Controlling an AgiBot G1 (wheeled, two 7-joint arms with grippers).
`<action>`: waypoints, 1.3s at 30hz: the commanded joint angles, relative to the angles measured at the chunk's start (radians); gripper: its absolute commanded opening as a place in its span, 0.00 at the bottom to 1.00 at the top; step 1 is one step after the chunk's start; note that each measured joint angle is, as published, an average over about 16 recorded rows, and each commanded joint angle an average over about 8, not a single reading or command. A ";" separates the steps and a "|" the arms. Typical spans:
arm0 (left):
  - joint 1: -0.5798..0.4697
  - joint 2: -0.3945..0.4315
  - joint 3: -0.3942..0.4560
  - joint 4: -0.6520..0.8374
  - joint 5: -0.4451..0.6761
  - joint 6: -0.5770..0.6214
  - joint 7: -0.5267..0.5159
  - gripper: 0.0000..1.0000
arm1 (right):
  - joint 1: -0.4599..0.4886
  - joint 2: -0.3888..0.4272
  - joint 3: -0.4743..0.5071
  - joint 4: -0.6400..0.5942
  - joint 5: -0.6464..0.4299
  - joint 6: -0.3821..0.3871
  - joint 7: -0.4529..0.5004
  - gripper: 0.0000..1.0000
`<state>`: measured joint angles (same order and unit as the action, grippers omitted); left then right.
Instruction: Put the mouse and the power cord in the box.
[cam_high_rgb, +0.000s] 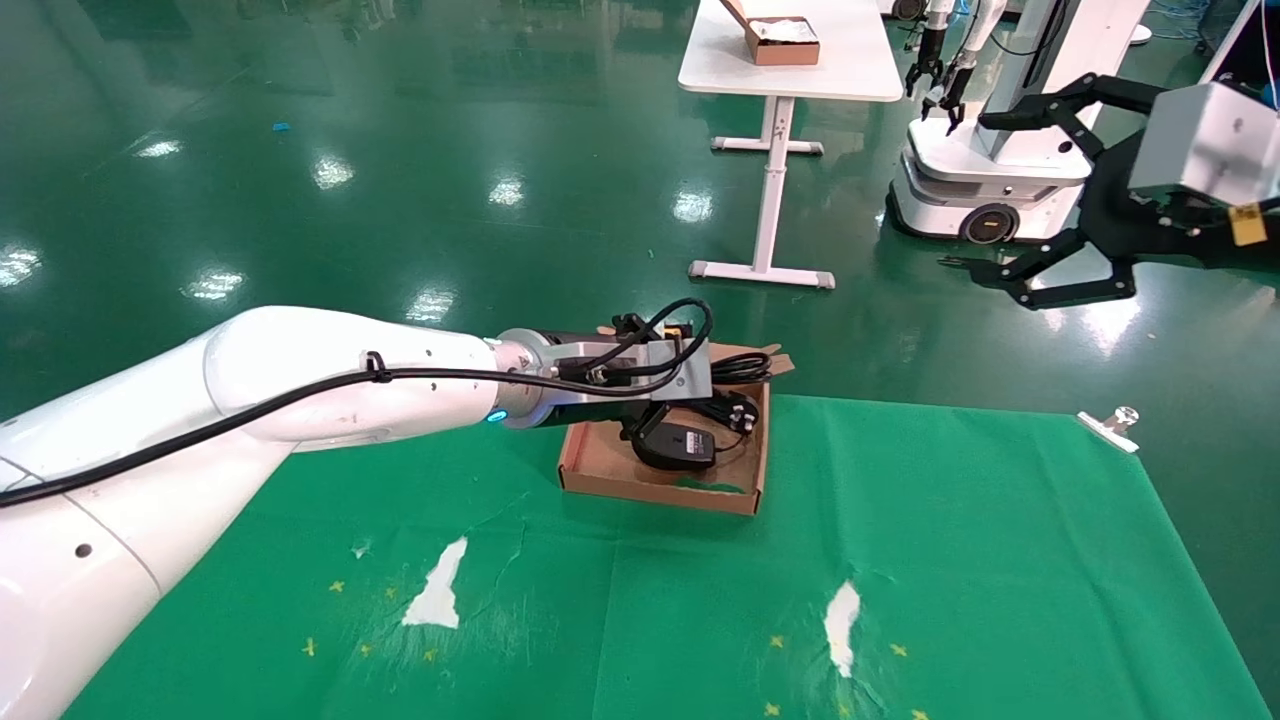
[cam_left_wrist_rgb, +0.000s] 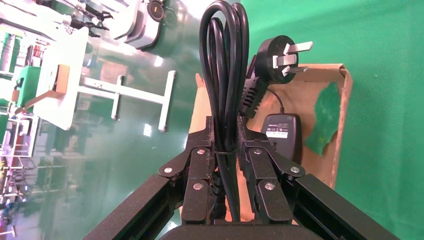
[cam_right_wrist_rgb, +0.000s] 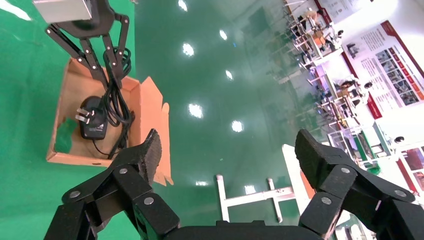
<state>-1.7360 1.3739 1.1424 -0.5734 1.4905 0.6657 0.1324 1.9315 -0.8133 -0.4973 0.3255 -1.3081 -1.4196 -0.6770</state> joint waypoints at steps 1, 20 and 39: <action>-0.005 0.002 0.013 -0.003 -0.001 -0.007 -0.007 1.00 | 0.003 0.005 -0.001 0.006 -0.003 -0.008 0.002 1.00; 0.176 -0.206 -0.226 -0.195 -0.208 0.221 -0.091 1.00 | -0.224 0.056 0.056 0.256 0.150 -0.023 0.228 1.00; 0.388 -0.449 -0.504 -0.420 -0.448 0.486 -0.191 1.00 | -0.496 0.119 0.126 0.558 0.334 -0.046 0.501 1.00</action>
<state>-1.3482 0.9249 0.6385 -0.9934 1.0418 1.1523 -0.0585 1.4352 -0.6946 -0.3717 0.8835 -0.9742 -1.4656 -0.1752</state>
